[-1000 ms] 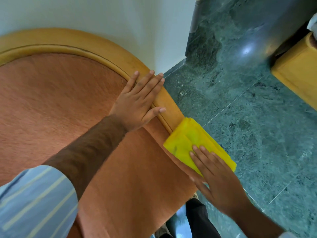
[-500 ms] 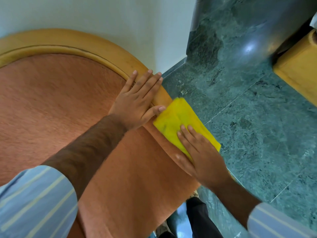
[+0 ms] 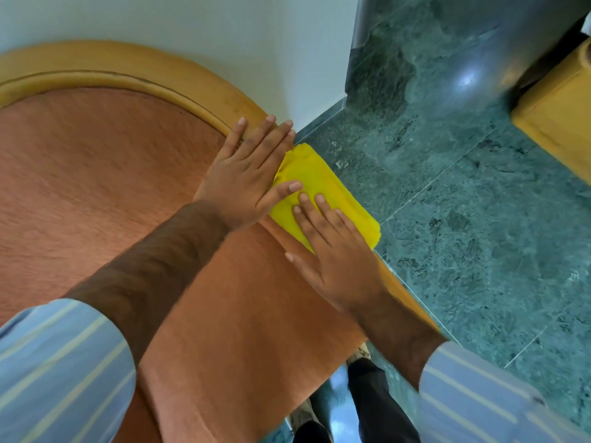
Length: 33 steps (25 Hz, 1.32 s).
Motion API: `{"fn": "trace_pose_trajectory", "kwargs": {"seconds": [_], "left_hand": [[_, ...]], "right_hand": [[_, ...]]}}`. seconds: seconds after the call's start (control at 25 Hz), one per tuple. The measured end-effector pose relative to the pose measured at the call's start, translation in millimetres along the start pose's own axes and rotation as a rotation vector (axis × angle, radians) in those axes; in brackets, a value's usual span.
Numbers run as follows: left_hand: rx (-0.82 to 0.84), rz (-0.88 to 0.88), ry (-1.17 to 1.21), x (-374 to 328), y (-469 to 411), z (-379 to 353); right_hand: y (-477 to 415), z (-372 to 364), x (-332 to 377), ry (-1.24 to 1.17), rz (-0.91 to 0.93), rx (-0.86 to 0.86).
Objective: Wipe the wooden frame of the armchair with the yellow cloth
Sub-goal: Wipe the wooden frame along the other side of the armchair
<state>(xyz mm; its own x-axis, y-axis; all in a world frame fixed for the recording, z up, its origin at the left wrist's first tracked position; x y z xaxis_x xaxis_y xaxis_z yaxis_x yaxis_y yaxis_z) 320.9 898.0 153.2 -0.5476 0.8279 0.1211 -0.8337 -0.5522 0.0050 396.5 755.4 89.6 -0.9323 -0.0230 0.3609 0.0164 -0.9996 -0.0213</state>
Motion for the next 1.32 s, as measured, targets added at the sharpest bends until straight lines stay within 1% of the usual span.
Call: {"fn": "trace_pose_trajectory", "kwargs": {"seconds": [0.08, 0.2, 0.28, 0.36, 0.4, 0.52, 0.6, 0.68, 0.8, 0.88, 0.92, 1.0, 1.04, 1.16, 1.32], "left_hand": [[0.024, -0.014, 0.004, 2, 0, 0], [0.052, -0.024, 0.005, 2, 3, 2], [0.055, -0.006, 0.016, 0, 2, 2], [0.051, 0.012, 0.038, -2, 1, 1], [0.05, 0.014, 0.038, -2, 2, 2], [0.035, 0.005, 0.028, 2, 0, 4], [0.043, 0.002, 0.041, -1, 1, 4], [0.054, 0.015, 0.033, 0, 2, 3], [0.096, 0.013, 0.045, 1, 2, 1], [0.117, 0.009, 0.069, 1, 1, 2], [0.123, 0.007, 0.083, 1, 1, 2], [0.118, 0.009, 0.103, 0, 1, 2], [0.105, 0.019, 0.103, 0, 1, 2], [0.087, 0.034, 0.113, -1, 0, 1], [0.132, 0.063, 0.13, 0, -1, 2]], "right_hand": [[37, -5, -13, 0.014, 0.024, 0.023], [115, -7, -31, 0.065, 0.042, 0.083], [128, -6, -36, 0.052, 0.013, 0.08], [92, -2, -31, 0.036, -0.019, 0.037], [63, 1, -28, -0.015, -0.031, 0.012], [-13, 11, -36, -0.288, -0.145, 0.009], [-9, 10, -41, -0.334, -0.14, 0.016], [25, 4, -35, -0.253, -0.038, 0.039], [96, -5, -35, 0.019, 0.082, 0.069], [130, -8, -33, 0.104, 0.073, 0.082], [137, -8, -31, 0.122, 0.032, 0.069], [125, -7, -25, 0.131, -0.048, 0.041], [106, -7, -20, 0.124, -0.054, 0.032], [53, -5, -10, 0.079, -0.025, 0.036], [43, -3, -6, -0.011, -0.013, 0.065]]}}
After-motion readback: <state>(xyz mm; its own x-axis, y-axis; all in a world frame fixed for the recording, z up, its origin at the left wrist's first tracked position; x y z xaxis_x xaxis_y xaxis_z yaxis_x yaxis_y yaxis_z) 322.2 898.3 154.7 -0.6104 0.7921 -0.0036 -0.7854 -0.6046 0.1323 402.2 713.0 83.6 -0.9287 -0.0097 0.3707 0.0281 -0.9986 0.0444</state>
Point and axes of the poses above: each hand's wrist, its own y-axis away from the middle knuckle, its own z-axis out of the back of the hand, x = y × z, the point moved 8 cm from there along -y, towards the middle knuckle, and after that the axes turned 4 degrees about x, right-handed, at the moved point
